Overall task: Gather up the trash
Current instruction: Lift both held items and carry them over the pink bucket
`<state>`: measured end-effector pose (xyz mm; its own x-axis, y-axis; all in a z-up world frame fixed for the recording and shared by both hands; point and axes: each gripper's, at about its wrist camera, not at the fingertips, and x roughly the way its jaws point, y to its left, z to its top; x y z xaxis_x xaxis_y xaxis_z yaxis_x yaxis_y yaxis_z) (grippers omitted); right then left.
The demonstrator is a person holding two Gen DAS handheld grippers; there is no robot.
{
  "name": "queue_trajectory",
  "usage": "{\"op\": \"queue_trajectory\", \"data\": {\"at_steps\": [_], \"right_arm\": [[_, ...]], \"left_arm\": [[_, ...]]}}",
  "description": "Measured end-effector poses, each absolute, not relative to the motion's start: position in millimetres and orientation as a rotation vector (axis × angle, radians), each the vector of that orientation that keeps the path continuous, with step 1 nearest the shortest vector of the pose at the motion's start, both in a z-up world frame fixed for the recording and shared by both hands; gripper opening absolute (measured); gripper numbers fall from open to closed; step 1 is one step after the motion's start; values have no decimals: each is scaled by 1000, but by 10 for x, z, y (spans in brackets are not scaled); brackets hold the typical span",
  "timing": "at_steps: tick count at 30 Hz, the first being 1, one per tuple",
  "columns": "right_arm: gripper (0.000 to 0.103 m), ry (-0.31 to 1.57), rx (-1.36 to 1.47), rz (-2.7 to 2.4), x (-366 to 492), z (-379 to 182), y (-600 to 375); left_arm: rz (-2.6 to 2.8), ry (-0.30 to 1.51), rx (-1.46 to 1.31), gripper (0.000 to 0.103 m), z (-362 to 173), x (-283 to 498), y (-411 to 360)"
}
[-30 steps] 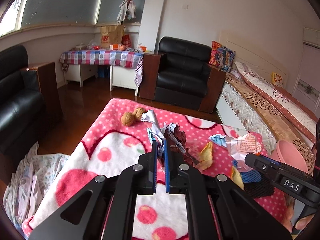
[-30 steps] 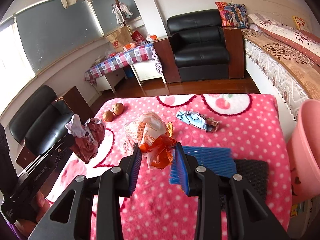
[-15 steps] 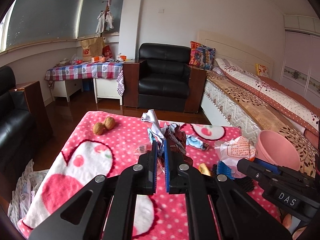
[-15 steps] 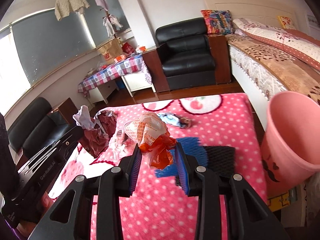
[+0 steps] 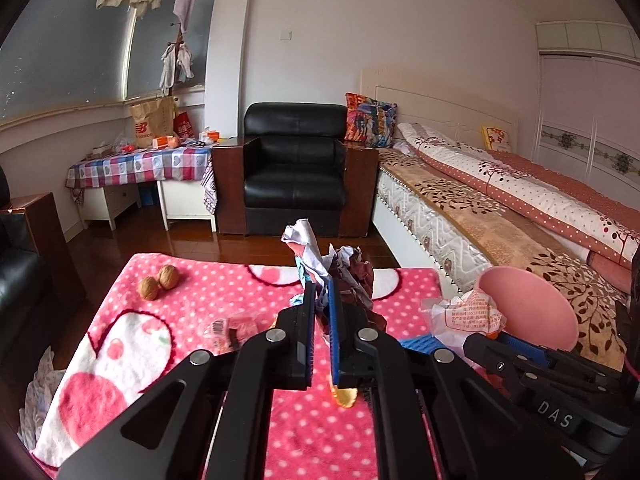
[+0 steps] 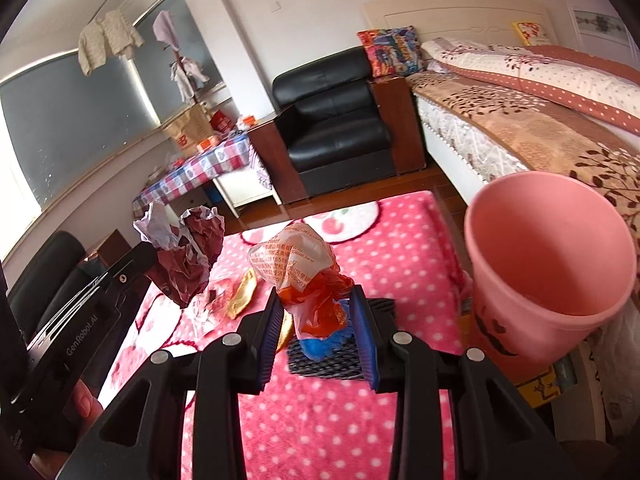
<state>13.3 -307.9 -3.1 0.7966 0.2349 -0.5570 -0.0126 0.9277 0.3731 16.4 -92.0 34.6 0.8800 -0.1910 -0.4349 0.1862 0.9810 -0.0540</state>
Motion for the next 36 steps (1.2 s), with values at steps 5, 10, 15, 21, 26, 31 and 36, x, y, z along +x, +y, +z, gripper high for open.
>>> {"op": "queue_trajectory", "data": {"at_steps": [5, 10, 15, 21, 26, 31, 36], "right_arm": [[34, 623, 395, 97, 86, -21, -3271], [34, 604, 419, 52, 54, -10, -3505], [34, 582, 433, 1, 13, 0, -3741], [34, 560, 454, -70, -37, -6, -4076], [34, 544, 496, -126, -81, -62, -4394], [34, 545, 516, -169, -104, -150, -4666], [34, 546, 532, -201, -124, -242, -4834]], "left_arm": [[-227, 441, 8, 5, 365, 170, -1109], [-265, 434, 19, 5, 364, 170, -1293], [-316, 423, 29, 5, 364, 166, -1518], [-383, 416, 42, 5, 351, 170, -1848], [-433, 411, 65, 5, 326, 183, -2137], [-486, 425, 83, 5, 248, 200, -2423], [-541, 441, 112, 5, 141, 215, -2715]]}}
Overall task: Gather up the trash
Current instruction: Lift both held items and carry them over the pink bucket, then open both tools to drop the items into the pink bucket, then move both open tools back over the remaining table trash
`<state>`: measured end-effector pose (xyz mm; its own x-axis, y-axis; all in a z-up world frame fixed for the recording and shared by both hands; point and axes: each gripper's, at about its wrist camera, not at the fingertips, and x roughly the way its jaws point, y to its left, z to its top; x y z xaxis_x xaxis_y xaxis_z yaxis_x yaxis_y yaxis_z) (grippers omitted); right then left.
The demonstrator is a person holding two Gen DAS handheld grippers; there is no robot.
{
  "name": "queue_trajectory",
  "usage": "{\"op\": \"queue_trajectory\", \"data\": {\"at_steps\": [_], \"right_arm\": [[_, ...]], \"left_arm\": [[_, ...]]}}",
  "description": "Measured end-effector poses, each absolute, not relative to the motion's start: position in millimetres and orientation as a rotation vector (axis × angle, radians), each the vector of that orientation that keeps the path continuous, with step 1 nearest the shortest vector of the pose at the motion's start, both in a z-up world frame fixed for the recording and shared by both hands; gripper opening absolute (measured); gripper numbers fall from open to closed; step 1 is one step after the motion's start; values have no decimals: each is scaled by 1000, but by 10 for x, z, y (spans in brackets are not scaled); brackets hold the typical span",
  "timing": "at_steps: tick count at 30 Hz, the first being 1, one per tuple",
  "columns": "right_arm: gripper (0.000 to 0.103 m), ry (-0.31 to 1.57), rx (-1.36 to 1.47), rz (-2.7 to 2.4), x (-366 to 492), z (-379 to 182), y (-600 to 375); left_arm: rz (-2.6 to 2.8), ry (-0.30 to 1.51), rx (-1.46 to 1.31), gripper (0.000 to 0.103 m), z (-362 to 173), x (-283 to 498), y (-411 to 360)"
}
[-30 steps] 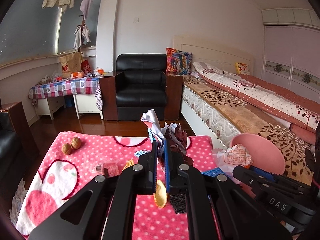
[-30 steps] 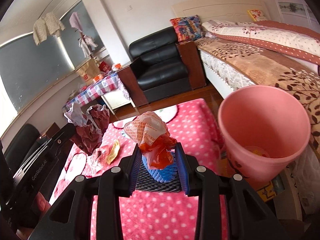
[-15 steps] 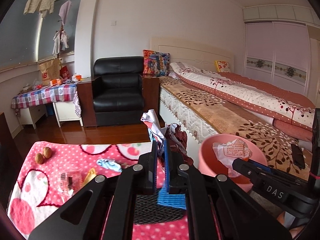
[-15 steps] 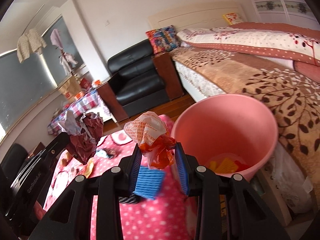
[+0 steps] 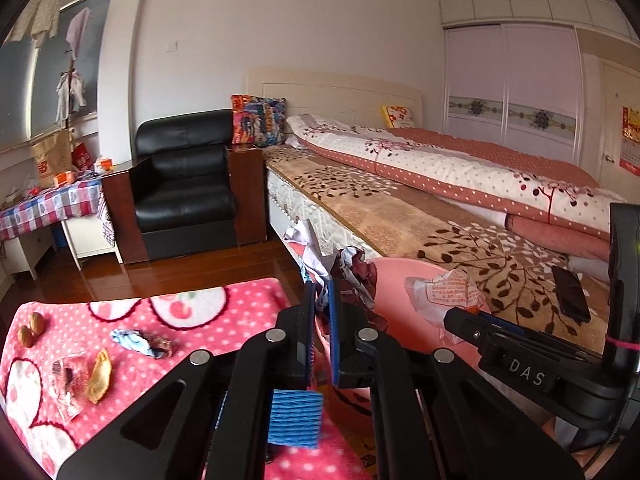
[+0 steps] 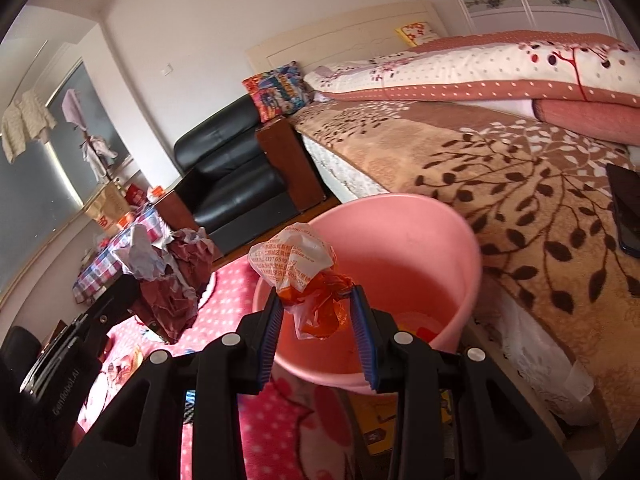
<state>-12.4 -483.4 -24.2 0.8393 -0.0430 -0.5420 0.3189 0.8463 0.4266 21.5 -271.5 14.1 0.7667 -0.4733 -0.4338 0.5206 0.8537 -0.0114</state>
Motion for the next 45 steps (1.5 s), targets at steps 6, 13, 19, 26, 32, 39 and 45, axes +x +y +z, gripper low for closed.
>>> {"op": "queue_trajectory", "data": {"at_steps": [6, 13, 19, 26, 32, 39, 45], "right_arm": [[35, 558, 558, -222, -115, -365, -5031], [35, 569, 567, -242, -95, -454, -5167], [36, 576, 566, -255, -69, -518, -5231], [43, 575, 551, -263, -46, -528, -5239], [46, 571, 556, -270, -66, -522, -5272], [47, 554, 538, -249, -159, -413, -5143], [47, 554, 524, -210, -270, -313, -4901]], "left_arm": [[-573, 483, 151, 5, -14, 284, -2999], [-585, 520, 173, 5, -163, 324, -3171], [-596, 538, 179, 6, -217, 349, -3241], [-617, 547, 174, 33, -205, 358, -3272], [-627, 541, 166, 34, -161, 321, -3256], [-629, 522, 161, 34, -69, 187, -3134], [-623, 528, 144, 34, 2, 94, -2926]]}}
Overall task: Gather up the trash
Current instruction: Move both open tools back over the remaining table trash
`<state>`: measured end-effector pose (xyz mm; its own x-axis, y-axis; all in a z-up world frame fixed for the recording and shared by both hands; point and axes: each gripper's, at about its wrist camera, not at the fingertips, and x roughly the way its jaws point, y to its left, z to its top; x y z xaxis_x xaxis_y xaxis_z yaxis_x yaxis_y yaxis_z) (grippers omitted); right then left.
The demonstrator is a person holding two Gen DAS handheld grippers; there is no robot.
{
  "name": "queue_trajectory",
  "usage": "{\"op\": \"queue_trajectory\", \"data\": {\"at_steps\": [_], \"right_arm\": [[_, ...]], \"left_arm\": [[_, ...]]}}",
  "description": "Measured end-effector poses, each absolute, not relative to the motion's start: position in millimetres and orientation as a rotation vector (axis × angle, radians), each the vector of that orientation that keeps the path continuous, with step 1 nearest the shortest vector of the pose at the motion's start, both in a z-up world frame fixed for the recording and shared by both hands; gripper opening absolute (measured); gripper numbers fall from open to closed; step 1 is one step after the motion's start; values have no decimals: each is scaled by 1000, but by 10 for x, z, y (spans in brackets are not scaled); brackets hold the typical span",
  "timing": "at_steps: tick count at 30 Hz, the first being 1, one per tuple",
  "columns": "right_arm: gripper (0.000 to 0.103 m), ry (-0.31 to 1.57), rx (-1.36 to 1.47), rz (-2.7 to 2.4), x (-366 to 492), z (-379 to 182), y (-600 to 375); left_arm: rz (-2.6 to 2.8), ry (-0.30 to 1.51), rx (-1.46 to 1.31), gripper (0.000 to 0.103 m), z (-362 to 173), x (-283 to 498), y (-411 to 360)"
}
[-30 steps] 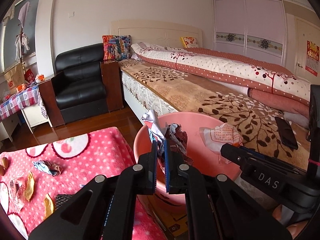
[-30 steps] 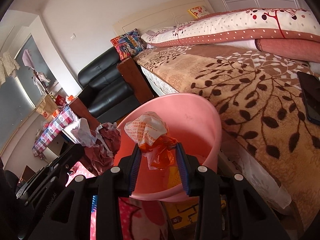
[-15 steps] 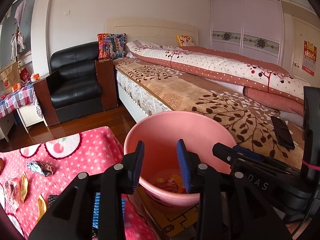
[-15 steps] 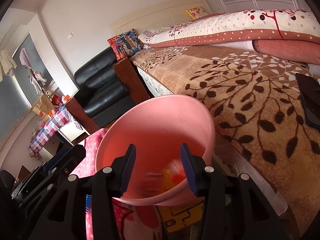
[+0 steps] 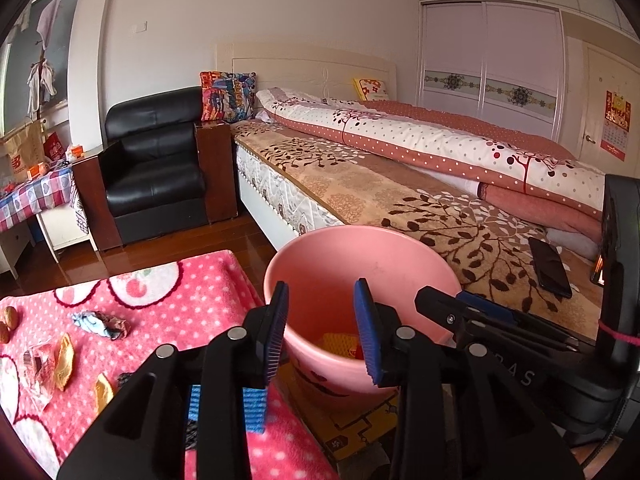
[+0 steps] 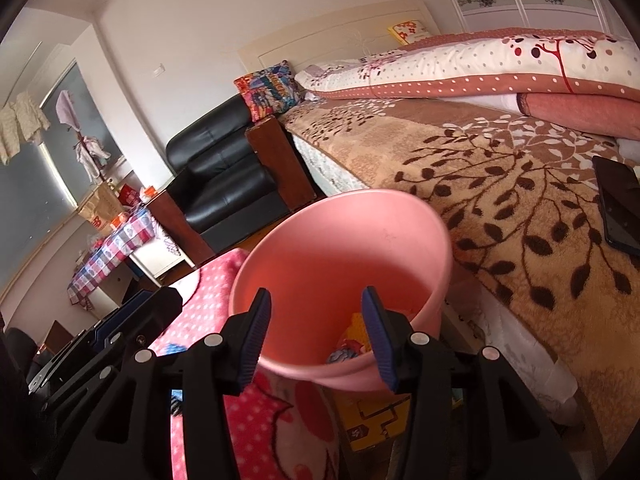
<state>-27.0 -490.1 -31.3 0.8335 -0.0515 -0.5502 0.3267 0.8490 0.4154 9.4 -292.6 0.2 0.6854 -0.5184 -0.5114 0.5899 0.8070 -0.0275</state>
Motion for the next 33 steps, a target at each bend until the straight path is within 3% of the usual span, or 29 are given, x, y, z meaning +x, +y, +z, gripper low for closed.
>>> {"op": "queue_trajectory", "data": {"at_steps": [19, 33], "right_arm": [[47, 619, 454, -7, -667, -365, -3640], [47, 622, 356, 48, -1045, -289, -3044]], "left_arm": [[-390, 489, 89, 34, 8, -348, -1673], [-333, 511, 29, 34, -79, -747, -1189]]}}
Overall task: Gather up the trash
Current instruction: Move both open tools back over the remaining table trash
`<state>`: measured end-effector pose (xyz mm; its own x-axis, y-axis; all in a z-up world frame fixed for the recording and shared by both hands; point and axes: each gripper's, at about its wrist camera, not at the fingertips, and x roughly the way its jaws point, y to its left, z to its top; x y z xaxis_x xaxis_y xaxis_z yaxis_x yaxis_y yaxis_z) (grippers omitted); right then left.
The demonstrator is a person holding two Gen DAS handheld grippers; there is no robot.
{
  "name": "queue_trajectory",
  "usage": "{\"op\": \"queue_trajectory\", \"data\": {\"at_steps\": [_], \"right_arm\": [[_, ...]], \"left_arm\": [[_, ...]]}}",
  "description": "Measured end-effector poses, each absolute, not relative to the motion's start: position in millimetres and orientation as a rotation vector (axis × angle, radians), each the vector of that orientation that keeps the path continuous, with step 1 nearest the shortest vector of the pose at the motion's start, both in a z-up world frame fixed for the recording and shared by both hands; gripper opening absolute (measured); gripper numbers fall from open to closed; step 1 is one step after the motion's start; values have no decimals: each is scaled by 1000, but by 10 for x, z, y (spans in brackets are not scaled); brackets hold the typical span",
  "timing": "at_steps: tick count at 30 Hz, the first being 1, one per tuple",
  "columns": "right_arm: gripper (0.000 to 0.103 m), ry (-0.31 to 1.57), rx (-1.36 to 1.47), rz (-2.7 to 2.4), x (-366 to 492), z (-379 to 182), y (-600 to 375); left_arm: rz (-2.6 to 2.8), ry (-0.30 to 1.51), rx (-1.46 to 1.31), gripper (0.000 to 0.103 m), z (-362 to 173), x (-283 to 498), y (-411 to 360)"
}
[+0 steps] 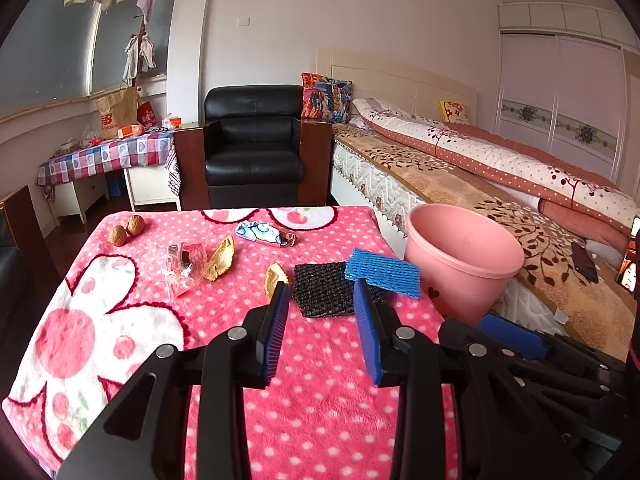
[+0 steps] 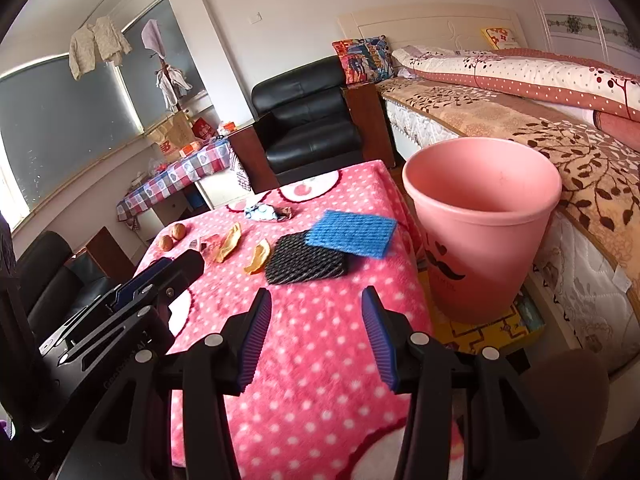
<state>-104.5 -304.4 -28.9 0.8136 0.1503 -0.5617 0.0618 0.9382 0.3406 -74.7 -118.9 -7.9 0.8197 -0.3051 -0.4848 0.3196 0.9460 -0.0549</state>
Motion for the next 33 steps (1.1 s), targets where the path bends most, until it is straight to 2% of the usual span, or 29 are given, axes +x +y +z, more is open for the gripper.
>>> {"op": "queue_trajectory", "data": {"at_steps": [8, 13, 15, 33], "right_arm": [[48, 628, 343, 45, -1281, -219, -2922], [59, 593, 326, -1, -1410, -116, -2901], [61, 566, 321, -16, -1444, -63, -2895], [63, 592, 383, 18, -1267, -208, -3051]], "left_arm": [[-329, 476, 3, 34, 25, -964, -1071], [-333, 436, -4, 34, 121, -1068, -1002], [-335, 413, -3, 34, 157, -1088, -979], [-348, 449, -13, 34, 4, -837, -1070]]}}
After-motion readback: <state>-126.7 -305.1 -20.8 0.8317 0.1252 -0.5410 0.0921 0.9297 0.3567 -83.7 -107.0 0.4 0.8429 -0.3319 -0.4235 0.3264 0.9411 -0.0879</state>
